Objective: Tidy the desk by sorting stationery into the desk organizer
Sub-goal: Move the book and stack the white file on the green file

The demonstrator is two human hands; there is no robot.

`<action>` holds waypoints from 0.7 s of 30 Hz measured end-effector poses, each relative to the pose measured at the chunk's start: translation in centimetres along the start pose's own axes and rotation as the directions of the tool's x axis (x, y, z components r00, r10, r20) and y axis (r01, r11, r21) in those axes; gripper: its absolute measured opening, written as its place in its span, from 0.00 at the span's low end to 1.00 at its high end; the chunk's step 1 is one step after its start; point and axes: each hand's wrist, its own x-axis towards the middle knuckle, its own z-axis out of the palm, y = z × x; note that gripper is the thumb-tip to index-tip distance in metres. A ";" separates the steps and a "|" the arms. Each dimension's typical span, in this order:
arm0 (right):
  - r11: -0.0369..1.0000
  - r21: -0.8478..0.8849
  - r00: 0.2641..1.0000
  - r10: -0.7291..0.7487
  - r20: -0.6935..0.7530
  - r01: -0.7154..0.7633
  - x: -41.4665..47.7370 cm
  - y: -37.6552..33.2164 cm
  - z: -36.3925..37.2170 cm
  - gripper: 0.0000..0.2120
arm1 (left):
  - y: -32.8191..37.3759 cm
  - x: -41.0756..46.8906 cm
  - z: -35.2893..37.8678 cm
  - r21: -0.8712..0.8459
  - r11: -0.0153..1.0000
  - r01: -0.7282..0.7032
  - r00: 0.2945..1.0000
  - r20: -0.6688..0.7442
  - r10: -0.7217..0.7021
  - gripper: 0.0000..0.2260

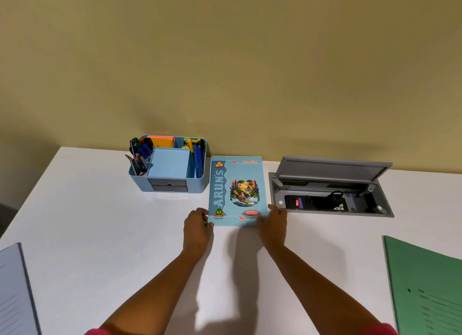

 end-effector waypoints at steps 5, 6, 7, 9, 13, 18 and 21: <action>0.996 0.094 0.998 0.003 -0.055 0.002 -1.8 0.0 0.7 0.20 | -0.4 -1.2 0.0 -0.034 0.997 -0.067 0.997 -0.036 0.065 0.17; 0.995 0.096 0.997 -0.002 -0.079 0.010 -2.3 -0.2 0.7 0.21 | -0.5 -1.6 -0.2 -0.036 0.996 -0.080 0.996 -0.036 0.078 0.16; 0.996 0.085 0.994 -0.018 -0.110 0.027 -2.9 -0.3 0.6 0.22 | -0.6 -2.0 -0.4 -0.043 0.996 -0.084 0.996 -0.040 0.082 0.16; 0.992 0.076 0.979 -0.089 -0.185 0.105 -4.2 -0.6 0.7 0.21 | -1.1 -2.9 -0.8 -0.066 0.994 -0.085 0.995 -0.065 0.081 0.14; 0.941 0.133 0.931 -0.273 -0.242 0.311 -7.1 -0.9 0.9 0.19 | -2.4 -5.5 -2.0 -0.142 0.985 -0.094 0.991 -0.113 0.078 0.12; 0.921 0.077 0.921 -0.371 -0.116 0.381 -10.6 -2.0 2.2 0.18 | -4.7 -9.4 -4.5 -0.178 0.980 -0.084 0.979 -0.200 0.047 0.10; 0.880 0.114 0.887 -0.461 -0.032 0.462 -13.2 -2.5 3.6 0.17 | -6.9 -12.2 -6.4 -0.222 0.974 -0.053 0.961 -0.276 -0.011 0.09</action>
